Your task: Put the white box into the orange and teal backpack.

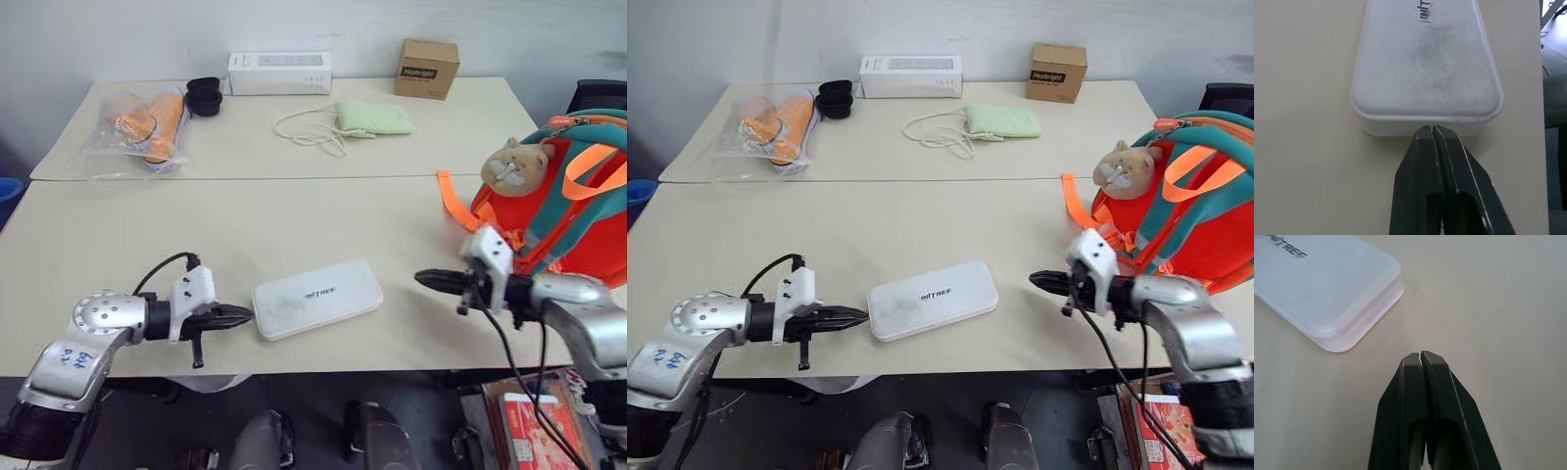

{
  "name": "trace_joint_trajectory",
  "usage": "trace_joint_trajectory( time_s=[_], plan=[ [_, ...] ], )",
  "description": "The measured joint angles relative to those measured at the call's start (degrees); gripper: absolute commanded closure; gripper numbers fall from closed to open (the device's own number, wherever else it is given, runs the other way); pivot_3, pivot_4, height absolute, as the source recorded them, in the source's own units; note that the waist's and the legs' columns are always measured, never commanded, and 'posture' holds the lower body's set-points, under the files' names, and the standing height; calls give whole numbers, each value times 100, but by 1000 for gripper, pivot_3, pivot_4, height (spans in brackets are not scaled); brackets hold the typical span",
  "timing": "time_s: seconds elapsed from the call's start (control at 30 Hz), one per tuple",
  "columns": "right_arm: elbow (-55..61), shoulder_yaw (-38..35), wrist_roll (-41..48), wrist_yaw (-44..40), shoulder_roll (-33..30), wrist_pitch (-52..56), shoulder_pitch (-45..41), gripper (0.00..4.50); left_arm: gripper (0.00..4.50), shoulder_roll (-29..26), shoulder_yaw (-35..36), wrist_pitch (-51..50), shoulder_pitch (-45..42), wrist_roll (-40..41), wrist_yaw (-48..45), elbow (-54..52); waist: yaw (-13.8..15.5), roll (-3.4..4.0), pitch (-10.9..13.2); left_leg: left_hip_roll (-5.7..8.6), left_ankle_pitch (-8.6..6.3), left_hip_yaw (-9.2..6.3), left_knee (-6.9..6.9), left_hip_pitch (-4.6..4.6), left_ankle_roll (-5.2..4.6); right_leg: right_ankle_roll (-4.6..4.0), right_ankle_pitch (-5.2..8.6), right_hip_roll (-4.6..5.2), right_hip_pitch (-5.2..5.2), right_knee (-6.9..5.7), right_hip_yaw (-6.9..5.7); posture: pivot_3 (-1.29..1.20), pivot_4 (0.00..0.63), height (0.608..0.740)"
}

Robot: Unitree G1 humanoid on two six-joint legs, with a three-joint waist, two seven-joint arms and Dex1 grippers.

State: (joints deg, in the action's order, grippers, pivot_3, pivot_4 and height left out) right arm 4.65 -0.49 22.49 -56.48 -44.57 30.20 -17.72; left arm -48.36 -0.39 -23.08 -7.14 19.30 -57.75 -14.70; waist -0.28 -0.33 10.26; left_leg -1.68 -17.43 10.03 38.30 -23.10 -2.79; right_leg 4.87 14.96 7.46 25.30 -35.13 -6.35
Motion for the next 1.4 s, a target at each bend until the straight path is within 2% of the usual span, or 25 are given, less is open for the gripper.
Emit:
trace_joint_trajectory(
  time_s=[0.27, 0.47, 0.73, 0.77, 0.8, 1.0, 1.2, 1.33, 1.4],
  plan=[
    [-208, 692, -349, -37, 479, -228, -252, 4475, 4481, 167, -80, 23, -306, -226, 131, 268, 17, 0, 0, 1, 1, -1, 22, -9, -4, 0, 0, 4, 3, -17, -5, 0, 150, 740],
    [79, 594, -322, -49, 459, -139, 47, 4475, 4481, 738, -171, -128, -1061, -383, 432, 904, 35, -1, 0, -1, -3, -7, 57, -14, -8, 0, 0, 3, -1, -39, -10, 0, 150, 740],
    [482, 503, -266, -30, 456, -1, 382, 4475, 4481, 848, -314, -52, -1529, -535, 273, 1546, 6, -2, -1, -6, -4, -4, 62, -12, -8, 0, 0, -3, -1, -40, -8, 0, 150, 740],
    [495, 493, -266, -29, 455, -2, 404, 4500, 4105, 827, -340, -72, -1526, -535, 199, 1599, 7, -3, 0, -6, -4, -4, 64, -13, -8, 0, 0, -3, -1, -40, -9, 0, 150, 740],
    [495, 487, -270, -28, 455, -3, 420, 4500, 3935, 784, -346, -115, -1524, -520, 123, 1622, 7, -4, 0, -6, -4, -4, 65, -13, -8, 0, 0, -2, -1, -40, -9, 0, 150, 740],
    [418, 472, -325, -36, 379, -95, 439, 4500, 2050, 84, -332, -707, -1486, -277, -686, 1777, 1, -4, 0, -7, -5, -4, 65, -13, -6, -7, 4, -1, 3, -42, -7, 0, 150, 740],
    [396, 456, -354, -30, 378, -168, 448, 4500, 163, 159, -34, -2338, -2072, 436, -806, 2452, 21, -5, 1, -2, -3, -8, 74, -16, -10, -6, 5, -3, 0, -52, -11, 0, 150, 740],
    [291, 456, -440, 44, 395, -288, 397, 4500, 46, 267, 31, -3182, -2276, 742, -730, 2559, 6, -6, 1, -3, -3, -7, 74, -16, -10, -5, 5, -16, 0, -64, -10, 0, 150, 740],
    [193, 457, -454, 68, 422, -295, 307, 4500, 46, 373, 54, -4033, -2517, 1019, -716, 2730, 11, -6, 1, -3, -2, -6, 79, -16, -10, -4, 6, -32, -1, -72, -8, 0, 150, 740]
  ],
)
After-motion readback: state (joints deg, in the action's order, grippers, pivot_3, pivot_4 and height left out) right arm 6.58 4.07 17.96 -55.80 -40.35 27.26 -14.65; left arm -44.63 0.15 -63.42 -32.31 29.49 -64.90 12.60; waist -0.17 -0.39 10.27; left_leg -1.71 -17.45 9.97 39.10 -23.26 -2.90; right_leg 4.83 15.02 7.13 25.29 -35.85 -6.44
